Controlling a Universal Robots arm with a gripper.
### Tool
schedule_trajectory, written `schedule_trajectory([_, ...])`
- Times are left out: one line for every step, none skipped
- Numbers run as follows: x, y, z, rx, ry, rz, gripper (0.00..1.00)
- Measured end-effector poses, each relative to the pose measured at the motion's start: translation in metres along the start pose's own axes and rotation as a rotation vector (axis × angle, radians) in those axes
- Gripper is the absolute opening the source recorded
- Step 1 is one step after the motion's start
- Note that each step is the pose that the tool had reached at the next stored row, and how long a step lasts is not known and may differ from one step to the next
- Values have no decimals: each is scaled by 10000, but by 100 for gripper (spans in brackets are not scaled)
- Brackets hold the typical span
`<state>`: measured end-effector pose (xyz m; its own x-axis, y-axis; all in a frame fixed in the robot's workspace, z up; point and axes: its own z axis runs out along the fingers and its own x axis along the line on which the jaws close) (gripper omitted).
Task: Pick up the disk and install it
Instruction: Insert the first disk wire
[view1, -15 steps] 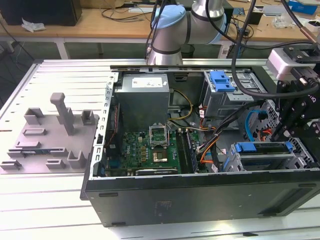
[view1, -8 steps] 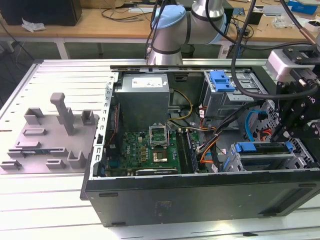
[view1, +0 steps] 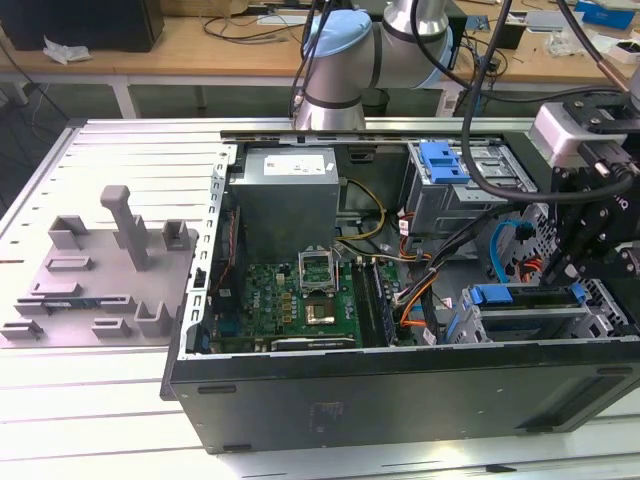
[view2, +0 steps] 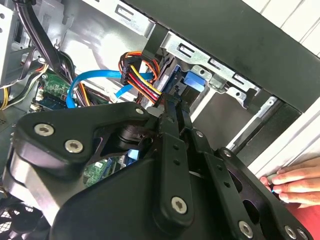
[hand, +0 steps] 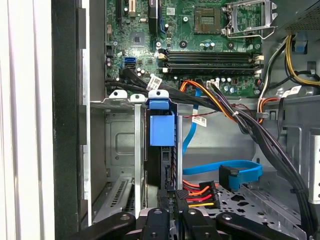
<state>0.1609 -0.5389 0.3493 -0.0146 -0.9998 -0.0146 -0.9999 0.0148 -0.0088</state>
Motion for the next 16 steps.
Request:
schedule_trajectory([0,0,2,0,0,0,17])
schedule_trajectory([0,0,4,0,-1,0,17])
schedule_trajectory([0,-1,6,0,0,0,17])
schedule_trajectory([0,-1,8,0,0,0,17])
schedule_trajectory([0,-1,11,0,-1,0,17])
schedule_trajectory([0,-1,13,0,-1,0,17])
schedule_trajectory([0,-2,16,0,-1,1,17])
schedule_trajectory([0,-2,18,0,-1,0,17])
schedule_trajectory([0,-2,21,0,-1,0,17])
schedule_trajectory([0,-2,25,0,-1,0,17])
schedule_trajectory([0,-2,28,0,0,0,17])
schedule_trajectory([1,-2,33,0,-1,0,17])
schedule_trajectory([1,-2,40,0,-1,0,17])
schedule_trajectory([1,-2,45,0,-1,0,17])
schedule_trajectory([1,-2,49,0,-1,0,17])
schedule_trajectory([1,-2,55,0,0,0,17])
